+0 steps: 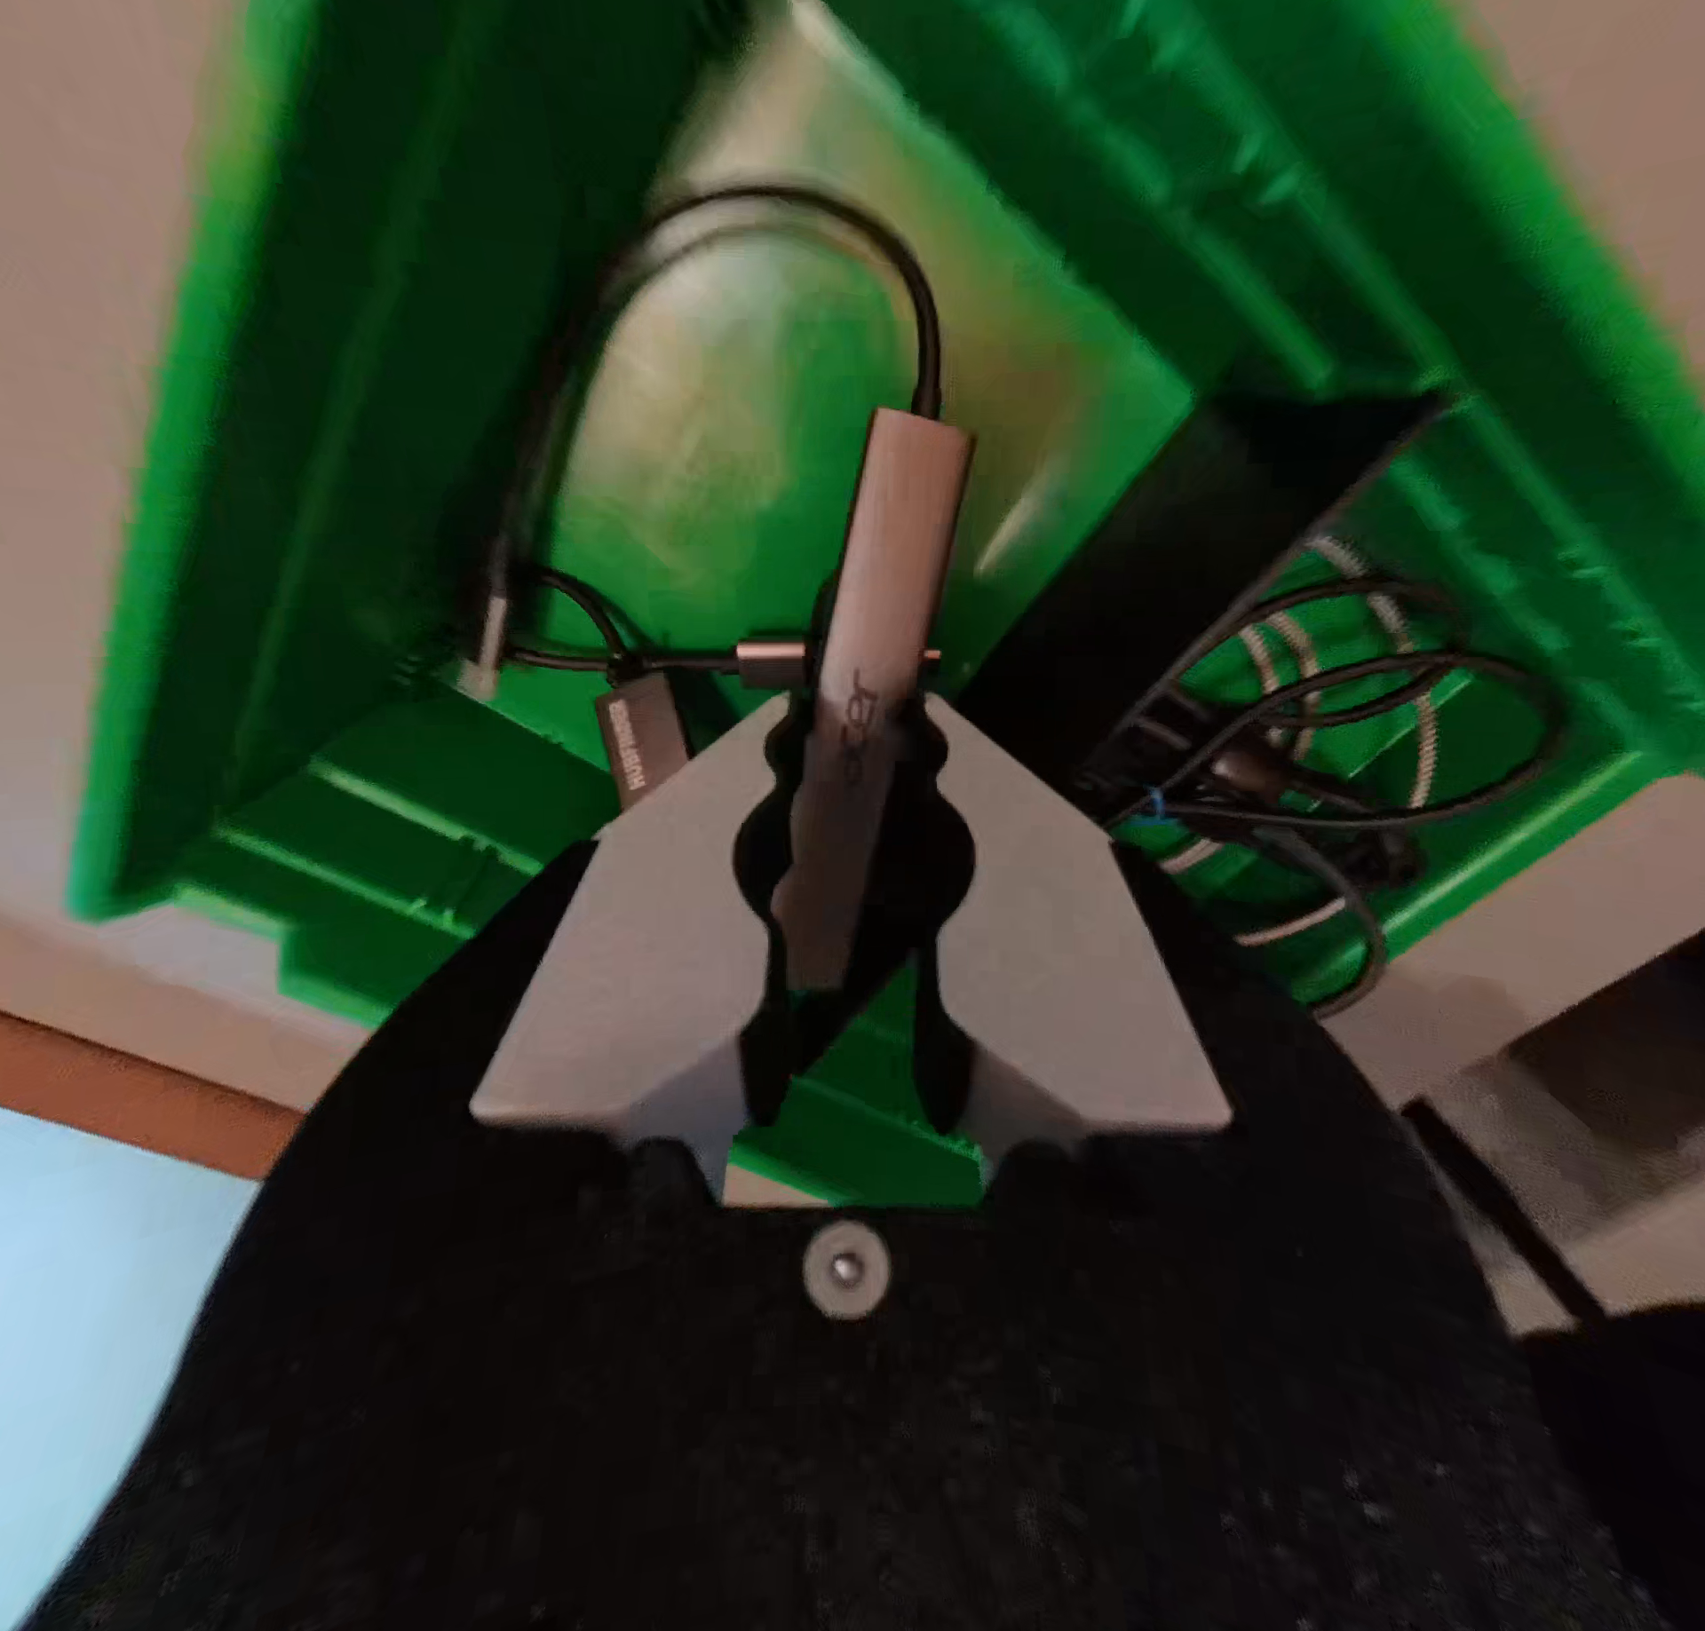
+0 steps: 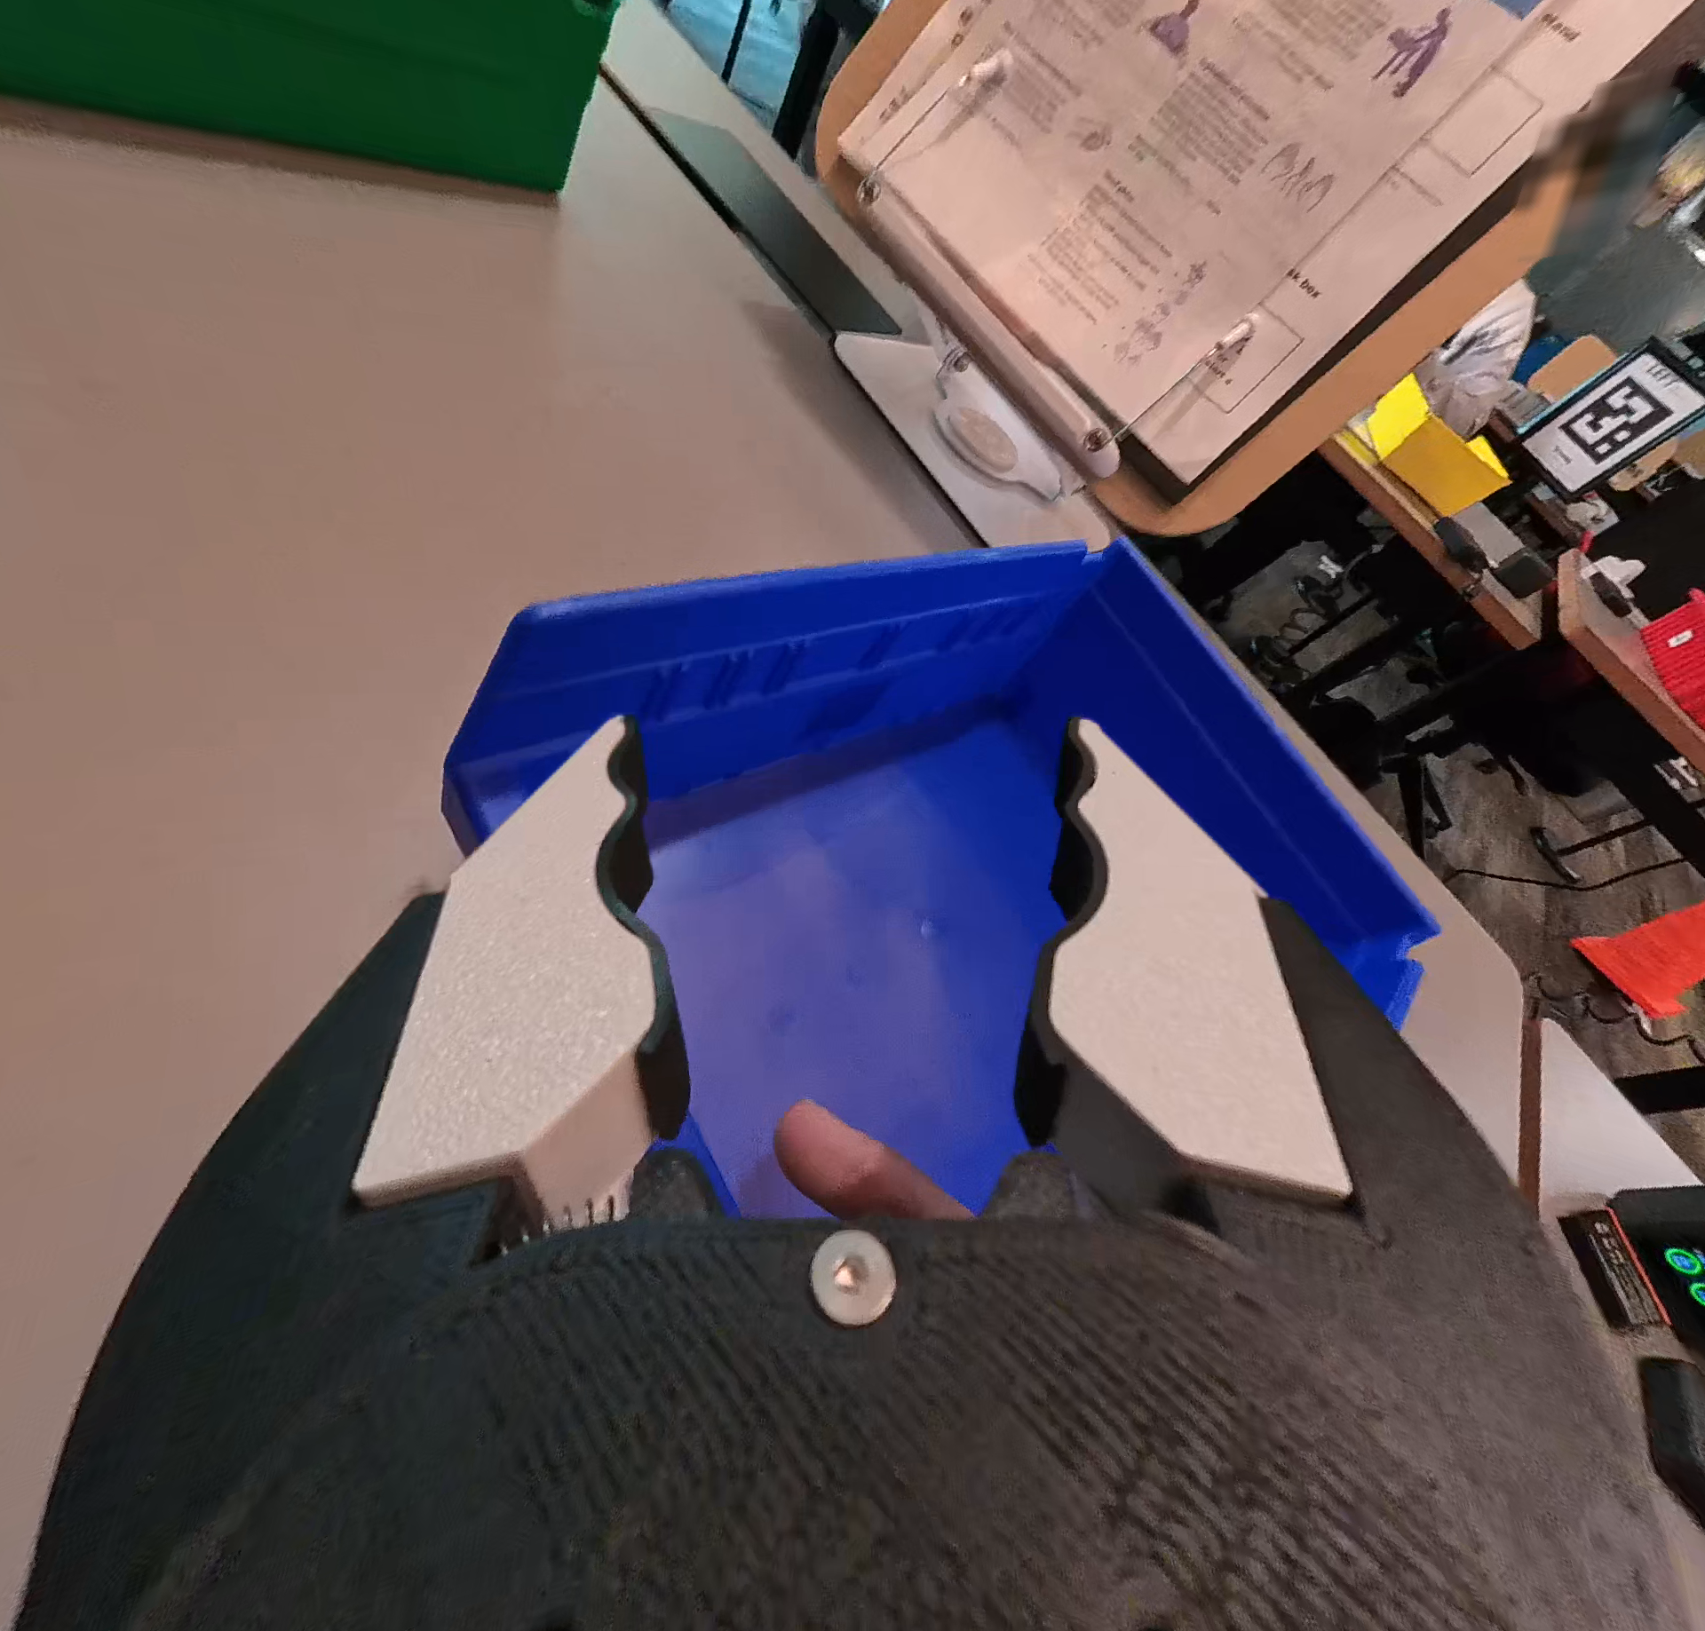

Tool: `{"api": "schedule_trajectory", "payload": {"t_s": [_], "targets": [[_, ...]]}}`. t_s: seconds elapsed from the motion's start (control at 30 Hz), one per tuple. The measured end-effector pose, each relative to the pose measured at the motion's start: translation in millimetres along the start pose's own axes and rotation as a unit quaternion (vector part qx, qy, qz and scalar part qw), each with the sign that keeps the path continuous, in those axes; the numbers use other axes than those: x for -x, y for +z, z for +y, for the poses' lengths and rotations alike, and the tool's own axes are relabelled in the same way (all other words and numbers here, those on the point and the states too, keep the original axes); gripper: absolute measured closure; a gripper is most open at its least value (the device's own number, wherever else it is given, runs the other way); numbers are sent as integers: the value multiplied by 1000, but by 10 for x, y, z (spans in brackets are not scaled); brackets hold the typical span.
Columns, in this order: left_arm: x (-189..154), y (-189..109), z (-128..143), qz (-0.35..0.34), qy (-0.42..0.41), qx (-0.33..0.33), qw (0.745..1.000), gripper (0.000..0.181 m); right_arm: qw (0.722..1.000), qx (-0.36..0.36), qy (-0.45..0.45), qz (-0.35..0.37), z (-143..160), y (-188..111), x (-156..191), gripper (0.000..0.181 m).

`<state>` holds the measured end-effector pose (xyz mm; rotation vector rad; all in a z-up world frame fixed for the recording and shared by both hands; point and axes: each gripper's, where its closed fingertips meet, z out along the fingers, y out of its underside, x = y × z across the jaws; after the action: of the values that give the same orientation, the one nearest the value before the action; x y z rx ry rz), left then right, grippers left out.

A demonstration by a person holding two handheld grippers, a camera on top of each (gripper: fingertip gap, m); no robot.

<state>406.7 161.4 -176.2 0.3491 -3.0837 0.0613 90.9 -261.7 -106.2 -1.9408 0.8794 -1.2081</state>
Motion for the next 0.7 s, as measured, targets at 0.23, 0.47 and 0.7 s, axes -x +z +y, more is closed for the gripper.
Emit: {"api": "schedule_trajectory", "payload": {"t_s": [0.23, 0.47, 0.7], "targets": [[-305, -987, -324, -5, -23, -250, 968, 163, 993, -97, 72, 9, -530, 43, 52, 96], [-1212, -1461, -513, -66, 104, -325, 938, 162, 917, -181, 308, -179, -1200, 438, 954, 95], [-2635, -1424, -842, -181, 331, -351, 857, 162, 684, -219, 564, -407, -1741, 605, 1672, 99]]}}
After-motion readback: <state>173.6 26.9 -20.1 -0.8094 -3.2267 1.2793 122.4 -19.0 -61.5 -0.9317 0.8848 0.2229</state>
